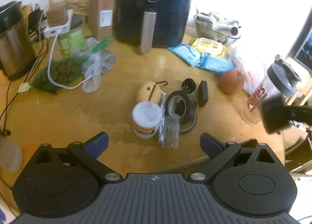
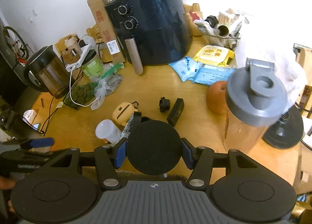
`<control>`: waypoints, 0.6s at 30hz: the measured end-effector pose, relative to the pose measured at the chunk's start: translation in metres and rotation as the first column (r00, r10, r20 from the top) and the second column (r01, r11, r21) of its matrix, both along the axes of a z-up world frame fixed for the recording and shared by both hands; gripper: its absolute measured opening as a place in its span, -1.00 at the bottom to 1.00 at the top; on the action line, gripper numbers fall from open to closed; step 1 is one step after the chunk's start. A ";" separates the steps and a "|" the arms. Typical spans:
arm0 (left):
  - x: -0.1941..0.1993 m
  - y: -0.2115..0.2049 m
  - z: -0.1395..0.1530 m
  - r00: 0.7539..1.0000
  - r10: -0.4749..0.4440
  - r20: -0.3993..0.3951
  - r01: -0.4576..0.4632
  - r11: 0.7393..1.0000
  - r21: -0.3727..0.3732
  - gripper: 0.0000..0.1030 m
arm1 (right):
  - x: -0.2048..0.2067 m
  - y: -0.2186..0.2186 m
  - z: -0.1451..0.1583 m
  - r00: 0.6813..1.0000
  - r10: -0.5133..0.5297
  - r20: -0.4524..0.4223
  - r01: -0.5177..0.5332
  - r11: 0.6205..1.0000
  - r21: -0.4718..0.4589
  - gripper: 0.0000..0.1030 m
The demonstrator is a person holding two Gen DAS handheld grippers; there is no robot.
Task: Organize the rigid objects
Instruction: 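Grasp the white plastic jar with the left gripper while the right gripper holds the black lid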
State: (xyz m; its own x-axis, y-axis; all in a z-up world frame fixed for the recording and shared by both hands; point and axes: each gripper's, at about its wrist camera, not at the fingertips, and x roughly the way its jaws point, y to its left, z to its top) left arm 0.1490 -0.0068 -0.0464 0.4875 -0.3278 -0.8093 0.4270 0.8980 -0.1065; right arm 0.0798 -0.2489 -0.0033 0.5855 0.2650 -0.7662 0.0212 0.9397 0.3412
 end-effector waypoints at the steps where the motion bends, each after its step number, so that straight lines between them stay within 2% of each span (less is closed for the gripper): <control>1: 0.004 -0.003 -0.003 1.000 -0.006 0.005 0.006 1.000 0.001 0.98 | -0.003 0.000 0.001 1.000 -0.008 0.000 0.008 1.000 0.003 0.17; 4: 0.018 -0.010 -0.013 1.000 -0.011 0.016 0.010 1.000 0.012 0.93 | -0.013 -0.003 0.004 1.000 -0.030 0.008 0.030 0.999 0.011 0.17; 5: 0.023 -0.013 -0.017 1.000 -0.011 0.014 0.010 1.000 0.019 0.78 | -0.016 -0.004 0.005 0.999 -0.035 0.011 0.035 0.999 0.012 0.17; 6: 0.029 -0.015 -0.022 1.000 -0.011 0.003 0.011 0.999 0.031 0.76 | -0.019 -0.004 0.006 0.999 -0.038 0.013 0.038 0.999 0.013 0.17; 18: 0.082 -0.027 -0.069 0.996 0.016 -0.085 -0.008 0.996 0.093 0.67 | -0.039 -0.002 0.007 0.999 -0.054 -0.008 0.054 0.998 0.024 0.17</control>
